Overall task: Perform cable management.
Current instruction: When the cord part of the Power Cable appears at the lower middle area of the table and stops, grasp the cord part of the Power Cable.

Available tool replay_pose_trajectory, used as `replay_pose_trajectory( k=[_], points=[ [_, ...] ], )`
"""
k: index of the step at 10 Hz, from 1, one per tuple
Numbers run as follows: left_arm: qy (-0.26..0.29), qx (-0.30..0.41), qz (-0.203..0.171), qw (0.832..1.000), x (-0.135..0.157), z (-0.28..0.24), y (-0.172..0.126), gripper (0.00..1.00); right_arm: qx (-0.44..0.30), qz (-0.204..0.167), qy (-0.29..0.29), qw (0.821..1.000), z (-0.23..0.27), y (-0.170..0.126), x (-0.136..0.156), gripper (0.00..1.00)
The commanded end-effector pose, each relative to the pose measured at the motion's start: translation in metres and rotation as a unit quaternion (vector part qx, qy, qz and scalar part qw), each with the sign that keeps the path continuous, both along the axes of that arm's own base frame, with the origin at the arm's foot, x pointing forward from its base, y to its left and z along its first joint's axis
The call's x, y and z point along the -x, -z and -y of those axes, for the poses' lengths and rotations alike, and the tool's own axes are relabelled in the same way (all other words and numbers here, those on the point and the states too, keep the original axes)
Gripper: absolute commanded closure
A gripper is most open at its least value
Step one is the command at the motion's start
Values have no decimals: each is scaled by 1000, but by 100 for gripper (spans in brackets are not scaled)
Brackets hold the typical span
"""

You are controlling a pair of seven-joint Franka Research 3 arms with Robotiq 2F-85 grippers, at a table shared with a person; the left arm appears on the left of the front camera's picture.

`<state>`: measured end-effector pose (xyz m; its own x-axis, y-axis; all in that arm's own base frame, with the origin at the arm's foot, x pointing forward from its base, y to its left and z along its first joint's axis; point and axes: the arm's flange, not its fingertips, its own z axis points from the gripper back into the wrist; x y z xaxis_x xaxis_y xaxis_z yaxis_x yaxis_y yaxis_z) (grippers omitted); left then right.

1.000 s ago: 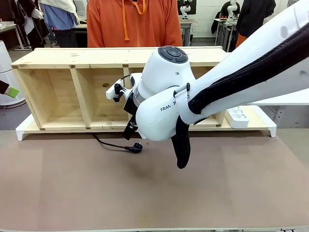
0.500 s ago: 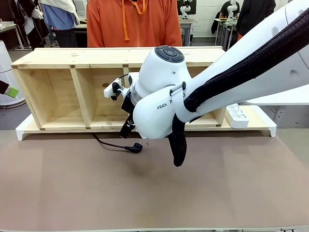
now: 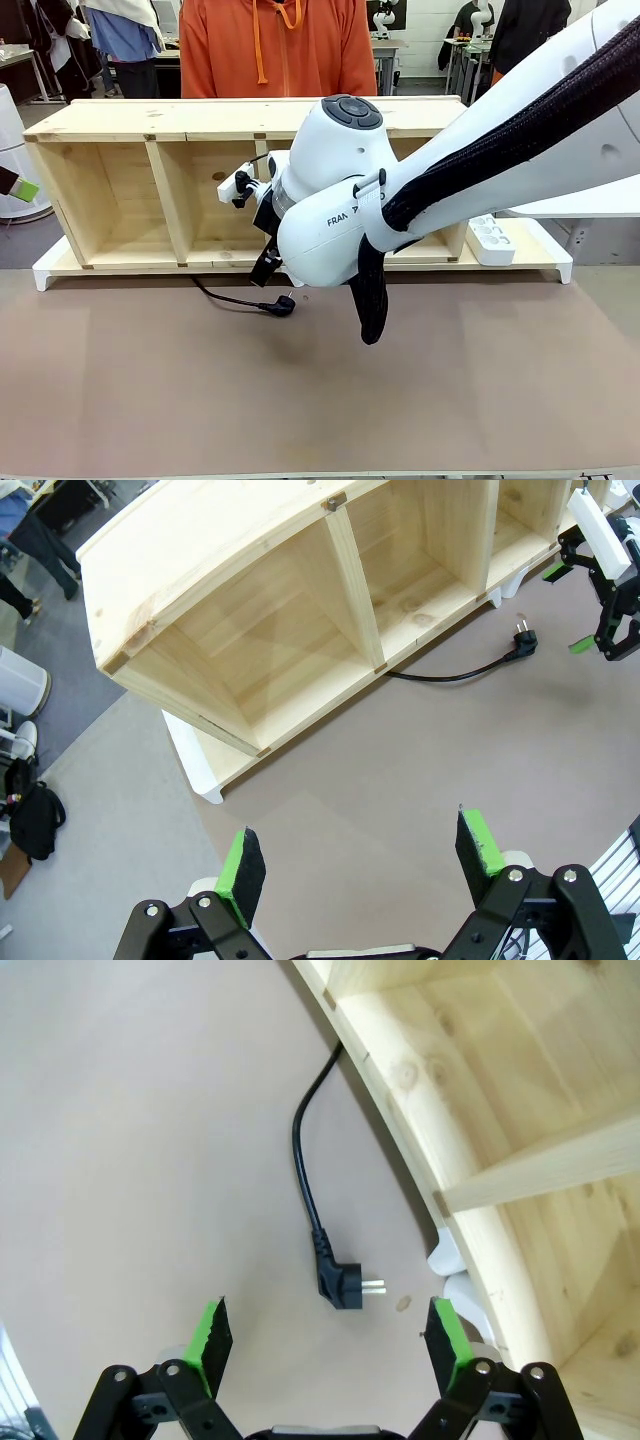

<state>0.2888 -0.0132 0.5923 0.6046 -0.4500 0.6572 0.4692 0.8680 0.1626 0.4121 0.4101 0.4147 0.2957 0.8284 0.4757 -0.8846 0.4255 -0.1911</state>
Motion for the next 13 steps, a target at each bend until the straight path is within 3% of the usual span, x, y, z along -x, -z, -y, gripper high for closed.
replay_pose_trajectory(
  k=[1, 9, 13],
  points=[
    [-2, 1, 2, 1000, 0, -1, -1, 0, 16, -30, 6, 999, -1, 12, -8, 0],
    [-2, 1, 2, 1000, 0, -1, -1, 0, 40, -124, -72, 989, -47, 67, -43, 0],
    [-2, 1, 2, 1000, 0, -1, -1, 0, 68, -143, -108, 982, -54, 84, -60, 0]
  ],
)
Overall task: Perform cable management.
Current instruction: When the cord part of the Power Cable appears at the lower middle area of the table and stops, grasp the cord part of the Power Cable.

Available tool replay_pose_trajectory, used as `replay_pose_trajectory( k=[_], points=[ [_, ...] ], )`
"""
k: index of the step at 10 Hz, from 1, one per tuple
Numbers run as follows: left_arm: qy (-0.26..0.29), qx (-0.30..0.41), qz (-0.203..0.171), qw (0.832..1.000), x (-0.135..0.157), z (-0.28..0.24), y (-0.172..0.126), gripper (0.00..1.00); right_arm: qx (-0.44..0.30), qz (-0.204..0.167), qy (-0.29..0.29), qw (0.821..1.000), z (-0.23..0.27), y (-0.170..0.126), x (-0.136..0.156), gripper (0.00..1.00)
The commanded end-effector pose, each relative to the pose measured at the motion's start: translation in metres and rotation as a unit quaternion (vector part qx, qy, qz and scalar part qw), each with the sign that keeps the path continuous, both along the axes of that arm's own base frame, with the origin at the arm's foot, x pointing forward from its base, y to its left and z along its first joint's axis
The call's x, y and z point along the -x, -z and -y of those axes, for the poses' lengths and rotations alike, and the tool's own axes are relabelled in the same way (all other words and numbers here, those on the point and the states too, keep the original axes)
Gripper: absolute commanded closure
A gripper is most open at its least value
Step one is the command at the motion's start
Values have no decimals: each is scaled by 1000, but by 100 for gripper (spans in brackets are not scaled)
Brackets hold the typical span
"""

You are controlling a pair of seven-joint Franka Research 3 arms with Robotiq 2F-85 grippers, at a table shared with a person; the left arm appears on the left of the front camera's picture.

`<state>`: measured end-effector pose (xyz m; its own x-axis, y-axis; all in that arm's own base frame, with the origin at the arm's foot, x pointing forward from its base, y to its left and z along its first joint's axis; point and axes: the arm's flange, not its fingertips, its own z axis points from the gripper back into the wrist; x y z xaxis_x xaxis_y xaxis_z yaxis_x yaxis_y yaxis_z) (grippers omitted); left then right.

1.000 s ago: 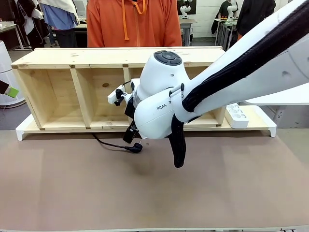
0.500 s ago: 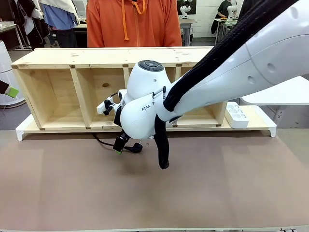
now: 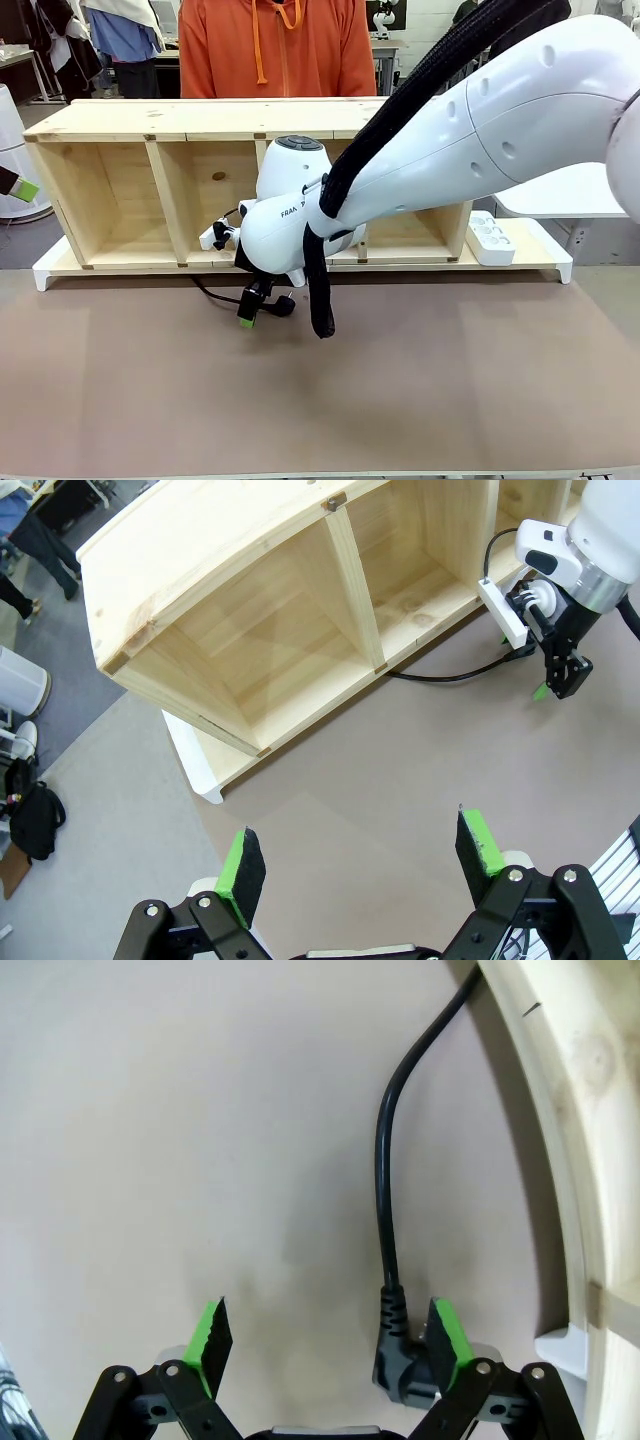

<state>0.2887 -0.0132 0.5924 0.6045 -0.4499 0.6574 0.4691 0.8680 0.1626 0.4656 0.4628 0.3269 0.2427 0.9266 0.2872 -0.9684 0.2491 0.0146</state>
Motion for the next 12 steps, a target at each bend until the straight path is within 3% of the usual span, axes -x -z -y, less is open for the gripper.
replay_pose_trajectory(
  k=[1, 11, 12],
  points=[
    [-2, 1, 1, 1000, 0, -1, 0, 0, 6, -15, -24, 1000, -2, -1, -9, 0],
    [-2, 1, 1, 1000, 0, -1, 0, 0, 45, -31, -52, 997, 0, 19, -25, 0],
    [-2, 1, 1, 1000, 0, -1, 0, 0, 51, -29, -53, 997, 1, 19, -25, 6]
  ],
)
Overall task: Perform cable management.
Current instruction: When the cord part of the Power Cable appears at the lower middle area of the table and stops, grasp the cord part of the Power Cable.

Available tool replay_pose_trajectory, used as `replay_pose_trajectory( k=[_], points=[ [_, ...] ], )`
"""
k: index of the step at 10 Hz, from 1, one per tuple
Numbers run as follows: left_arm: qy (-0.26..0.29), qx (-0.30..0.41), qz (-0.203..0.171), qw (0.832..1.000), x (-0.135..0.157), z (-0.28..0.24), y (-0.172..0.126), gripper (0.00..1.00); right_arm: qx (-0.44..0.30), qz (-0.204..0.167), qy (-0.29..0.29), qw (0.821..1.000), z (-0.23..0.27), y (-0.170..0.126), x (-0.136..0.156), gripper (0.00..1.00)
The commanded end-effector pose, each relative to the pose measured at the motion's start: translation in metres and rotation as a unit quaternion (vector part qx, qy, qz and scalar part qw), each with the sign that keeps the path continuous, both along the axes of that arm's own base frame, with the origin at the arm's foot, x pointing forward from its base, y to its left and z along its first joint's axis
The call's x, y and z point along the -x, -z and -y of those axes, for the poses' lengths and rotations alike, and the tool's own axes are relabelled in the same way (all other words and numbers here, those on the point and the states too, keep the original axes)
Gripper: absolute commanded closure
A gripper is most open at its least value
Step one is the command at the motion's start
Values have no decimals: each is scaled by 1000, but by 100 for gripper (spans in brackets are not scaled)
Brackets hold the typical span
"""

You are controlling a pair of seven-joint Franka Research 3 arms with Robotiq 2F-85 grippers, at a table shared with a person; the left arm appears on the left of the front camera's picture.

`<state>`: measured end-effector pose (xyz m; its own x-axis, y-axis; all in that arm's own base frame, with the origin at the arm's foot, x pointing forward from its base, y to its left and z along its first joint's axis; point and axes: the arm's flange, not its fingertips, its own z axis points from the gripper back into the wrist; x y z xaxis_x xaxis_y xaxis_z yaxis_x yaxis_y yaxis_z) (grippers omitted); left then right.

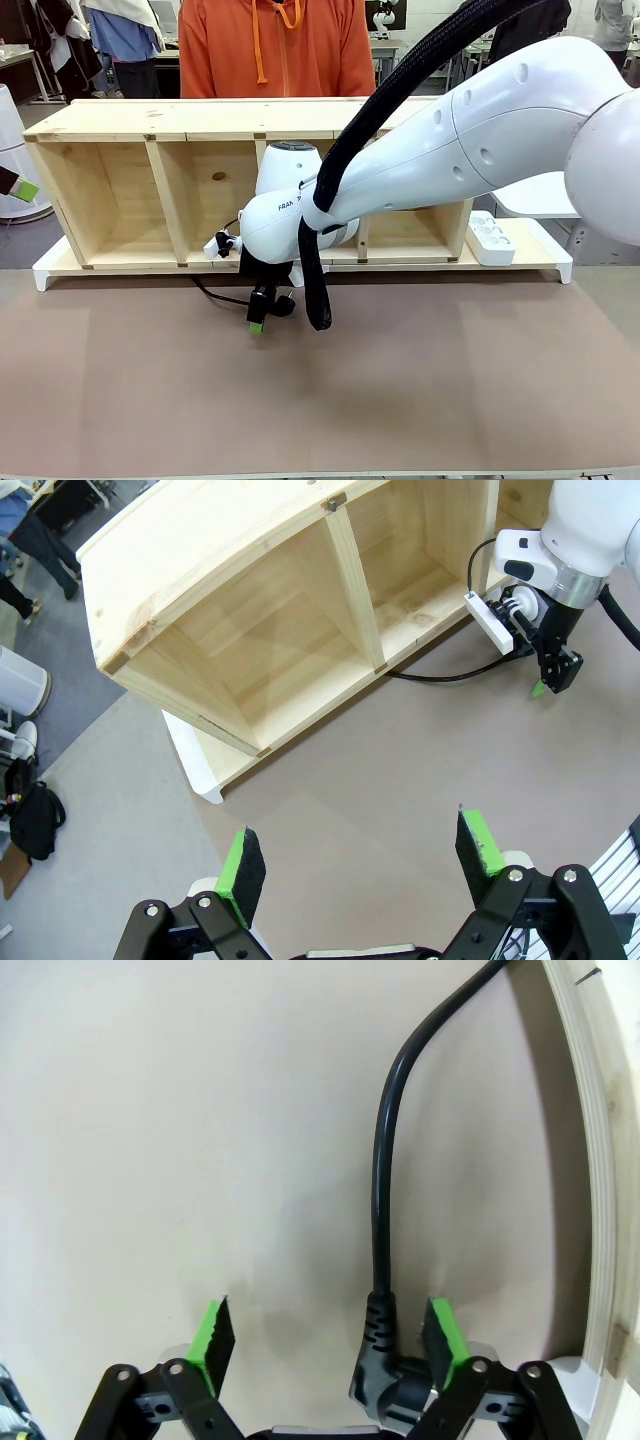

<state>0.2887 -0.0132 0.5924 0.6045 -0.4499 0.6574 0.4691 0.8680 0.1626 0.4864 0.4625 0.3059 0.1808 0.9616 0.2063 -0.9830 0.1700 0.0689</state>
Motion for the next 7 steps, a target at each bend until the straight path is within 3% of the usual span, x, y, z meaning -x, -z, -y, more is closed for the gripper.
replay_pose_trajectory(
  k=[1, 4, 7],
  points=[
    [-2, 1, 1, 1000, 0, -1, 0, 0, 20, 4, -9, 1000, 1, -2, -5, 19],
    [-2, 1, 1, 1000, 0, -1, 0, 0, 22, 3, -7, 1000, 1, -1, -6, 44],
    [-2, 1, 1, 1000, 0, -1, 0, 0, 28, 4, -6, 1000, 0, -1, -8, 78]
  ],
)
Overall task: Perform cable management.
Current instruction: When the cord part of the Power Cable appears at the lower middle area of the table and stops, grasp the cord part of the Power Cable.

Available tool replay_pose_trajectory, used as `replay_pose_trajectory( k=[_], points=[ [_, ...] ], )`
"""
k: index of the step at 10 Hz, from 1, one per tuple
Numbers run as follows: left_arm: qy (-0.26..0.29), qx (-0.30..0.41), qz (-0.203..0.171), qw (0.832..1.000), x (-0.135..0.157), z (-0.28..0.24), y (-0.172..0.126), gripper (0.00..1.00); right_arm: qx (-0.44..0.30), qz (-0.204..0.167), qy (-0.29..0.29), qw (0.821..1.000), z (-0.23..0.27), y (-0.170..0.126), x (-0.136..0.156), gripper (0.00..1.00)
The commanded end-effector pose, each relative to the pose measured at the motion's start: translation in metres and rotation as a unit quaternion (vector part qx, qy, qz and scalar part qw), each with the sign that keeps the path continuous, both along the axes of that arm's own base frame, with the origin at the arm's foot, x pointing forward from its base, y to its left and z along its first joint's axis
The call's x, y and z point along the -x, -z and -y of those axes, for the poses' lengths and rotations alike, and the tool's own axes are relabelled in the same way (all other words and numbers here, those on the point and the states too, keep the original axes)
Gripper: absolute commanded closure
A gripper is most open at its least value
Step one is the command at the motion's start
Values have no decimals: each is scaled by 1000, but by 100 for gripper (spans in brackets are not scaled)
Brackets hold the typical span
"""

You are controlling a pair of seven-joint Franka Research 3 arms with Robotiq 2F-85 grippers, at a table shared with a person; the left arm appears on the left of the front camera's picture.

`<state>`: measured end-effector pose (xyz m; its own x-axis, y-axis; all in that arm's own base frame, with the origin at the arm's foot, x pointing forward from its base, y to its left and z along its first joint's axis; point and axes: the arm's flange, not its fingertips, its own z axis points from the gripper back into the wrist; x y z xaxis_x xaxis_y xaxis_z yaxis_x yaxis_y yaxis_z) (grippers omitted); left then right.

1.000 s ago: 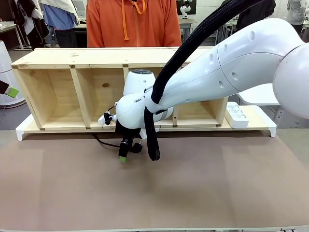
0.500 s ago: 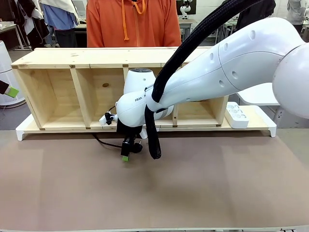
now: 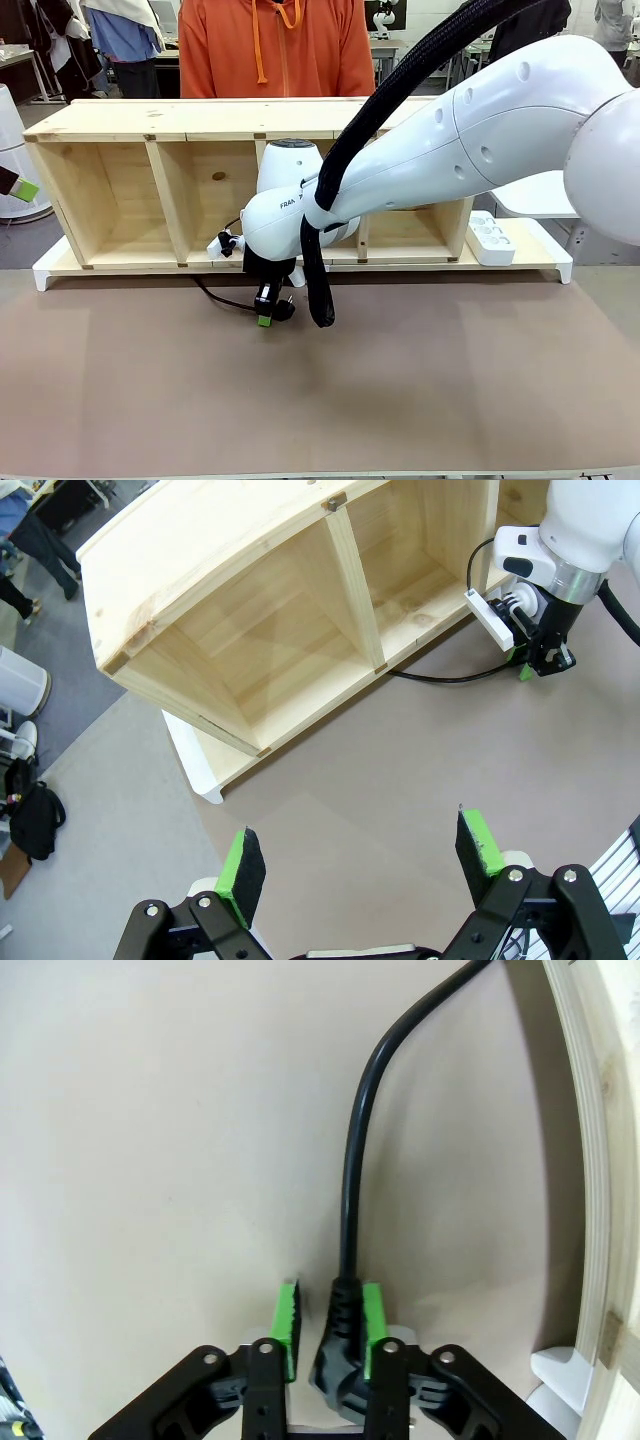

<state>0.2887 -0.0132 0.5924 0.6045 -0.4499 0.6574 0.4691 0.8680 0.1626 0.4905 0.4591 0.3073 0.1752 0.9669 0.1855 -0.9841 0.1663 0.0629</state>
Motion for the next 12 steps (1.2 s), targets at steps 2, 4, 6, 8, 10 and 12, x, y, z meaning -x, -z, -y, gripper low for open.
replay_pose_trajectory(
  k=[2, 4, 6, 8, 10, 12],
  points=[
    [-2, 1, 1, 1000, 0, -1, 0, 0, 19, 4, -4, 1000, -6, -2, -5, 97],
    [-2, 1, 1, 1000, 0, -1, 0, 0, 21, 2, -4, 1000, -7, -3, -5, 100],
    [-2, 1, 1, 1000, 0, -1, 0, 0, 16, 6, -3, 1000, -9, -3, -6, 100],
    [-2, 1, 1, 1000, 0, -1, 0, 0, 5, -4, -3, 1000, -4, -3, 0, 100],
    [-2, 1, 1, 1000, 0, -1, 0, 0, 5, -4, -3, 1000, -4, -3, 0, 100],
    [-2, 1, 1, 1000, 0, -1, 0, 0, 5, -4, -3, 1000, -4, -3, 0, 100]
  ],
)
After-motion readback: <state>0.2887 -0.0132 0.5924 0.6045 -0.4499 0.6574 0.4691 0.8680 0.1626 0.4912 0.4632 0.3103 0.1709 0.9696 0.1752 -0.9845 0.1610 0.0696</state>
